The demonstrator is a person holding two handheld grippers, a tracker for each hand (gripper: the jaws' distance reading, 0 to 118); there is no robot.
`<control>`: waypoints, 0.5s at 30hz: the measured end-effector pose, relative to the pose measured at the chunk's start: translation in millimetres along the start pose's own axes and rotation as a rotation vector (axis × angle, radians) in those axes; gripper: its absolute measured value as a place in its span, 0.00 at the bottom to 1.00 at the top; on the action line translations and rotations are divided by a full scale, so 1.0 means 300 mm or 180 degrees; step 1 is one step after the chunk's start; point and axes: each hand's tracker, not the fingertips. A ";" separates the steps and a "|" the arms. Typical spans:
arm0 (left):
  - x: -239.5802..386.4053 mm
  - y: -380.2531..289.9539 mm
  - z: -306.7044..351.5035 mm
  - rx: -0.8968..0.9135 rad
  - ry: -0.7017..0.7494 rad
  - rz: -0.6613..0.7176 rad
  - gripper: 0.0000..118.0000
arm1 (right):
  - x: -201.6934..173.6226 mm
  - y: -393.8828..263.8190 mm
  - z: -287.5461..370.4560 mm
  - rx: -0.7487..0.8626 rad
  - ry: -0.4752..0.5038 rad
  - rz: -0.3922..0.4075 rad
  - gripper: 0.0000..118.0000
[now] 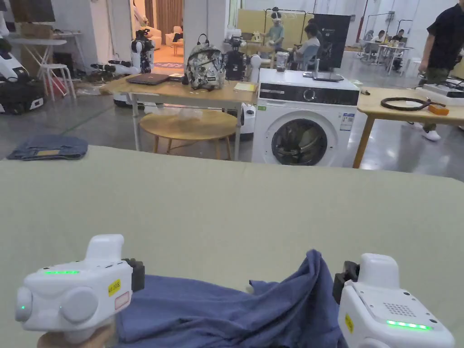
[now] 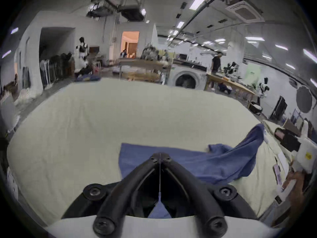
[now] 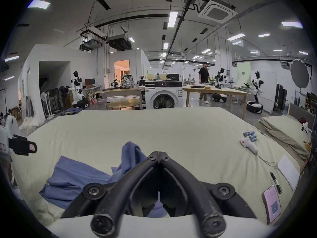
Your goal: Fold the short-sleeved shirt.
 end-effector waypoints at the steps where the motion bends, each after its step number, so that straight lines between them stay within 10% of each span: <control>1: -0.046 0.009 -0.045 -0.0142 -0.0001 0.0076 0.00 | -0.007 -0.004 -0.007 -0.0011 0.0014 0.0009 0.00; 8: -0.244 0.118 -0.319 -0.0686 -0.0107 0.0220 0.01 | -0.026 -0.024 -0.061 -0.0143 0.0036 0.0039 0.00; 12: -0.269 0.167 -0.451 -0.0865 -0.0078 0.0372 0.45 | -0.013 -0.035 -0.085 -0.0186 0.0020 0.0085 0.00; 15: -0.264 0.178 -0.523 -0.1003 0.0003 0.0344 0.51 | 0.008 -0.041 -0.102 -0.0227 -0.0038 0.0112 0.00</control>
